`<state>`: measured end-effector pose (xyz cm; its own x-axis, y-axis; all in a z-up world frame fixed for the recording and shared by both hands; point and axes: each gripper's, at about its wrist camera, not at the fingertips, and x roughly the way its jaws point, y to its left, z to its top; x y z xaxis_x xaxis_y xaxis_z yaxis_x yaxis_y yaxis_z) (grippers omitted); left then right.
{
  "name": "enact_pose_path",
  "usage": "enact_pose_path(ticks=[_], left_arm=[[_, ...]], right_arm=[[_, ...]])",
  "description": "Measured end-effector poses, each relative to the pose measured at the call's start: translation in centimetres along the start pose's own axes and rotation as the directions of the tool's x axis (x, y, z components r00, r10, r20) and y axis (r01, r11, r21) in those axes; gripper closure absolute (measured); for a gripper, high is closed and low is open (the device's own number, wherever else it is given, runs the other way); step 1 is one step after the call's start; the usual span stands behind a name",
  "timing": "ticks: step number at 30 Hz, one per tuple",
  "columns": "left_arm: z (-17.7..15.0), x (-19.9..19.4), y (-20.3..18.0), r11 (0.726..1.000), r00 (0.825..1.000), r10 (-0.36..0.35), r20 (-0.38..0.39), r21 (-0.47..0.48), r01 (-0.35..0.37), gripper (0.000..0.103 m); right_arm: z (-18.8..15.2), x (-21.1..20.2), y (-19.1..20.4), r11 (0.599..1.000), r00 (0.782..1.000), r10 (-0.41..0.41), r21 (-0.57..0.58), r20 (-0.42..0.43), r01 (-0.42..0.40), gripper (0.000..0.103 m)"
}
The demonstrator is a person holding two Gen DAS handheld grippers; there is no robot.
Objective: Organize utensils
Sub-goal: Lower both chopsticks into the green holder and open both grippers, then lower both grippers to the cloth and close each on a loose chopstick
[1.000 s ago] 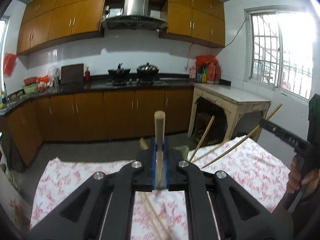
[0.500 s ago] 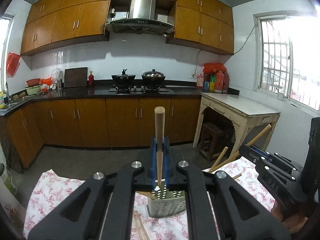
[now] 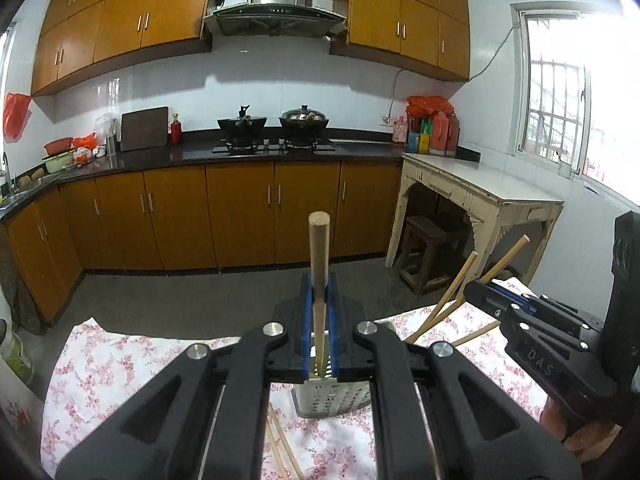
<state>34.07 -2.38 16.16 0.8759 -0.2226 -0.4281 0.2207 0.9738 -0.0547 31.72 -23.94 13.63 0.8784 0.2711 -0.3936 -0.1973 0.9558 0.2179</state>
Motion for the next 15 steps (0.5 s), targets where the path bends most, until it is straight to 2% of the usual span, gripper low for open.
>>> enact_pose_path(ticks=[7,9,11,15], left_arm=[[-0.7,0.6,0.8,1.000,0.999,0.006,-0.032,-0.028,-0.007,0.095],[-0.7,0.3,1.0,0.999,1.000,0.007,-0.030,-0.033,-0.008,0.093],[-0.7,-0.1,1.3,0.999,1.000,0.013,-0.025,-0.037,-0.014,0.090],[-0.6,-1.2,1.3,0.998,1.000,0.014,-0.015,-0.053,-0.015,0.088]], right_arm=[[0.0,1.5,-0.3,0.999,0.998,-0.031,0.018,-0.049,0.032,0.093],[-0.1,1.3,-0.4,0.999,0.998,-0.036,0.025,-0.046,0.037,0.088],[0.0,0.9,-0.6,0.999,0.998,-0.042,0.032,-0.035,0.043,0.077],[0.4,-0.2,-0.6,0.998,0.999,-0.046,0.039,-0.015,0.047,0.076]])
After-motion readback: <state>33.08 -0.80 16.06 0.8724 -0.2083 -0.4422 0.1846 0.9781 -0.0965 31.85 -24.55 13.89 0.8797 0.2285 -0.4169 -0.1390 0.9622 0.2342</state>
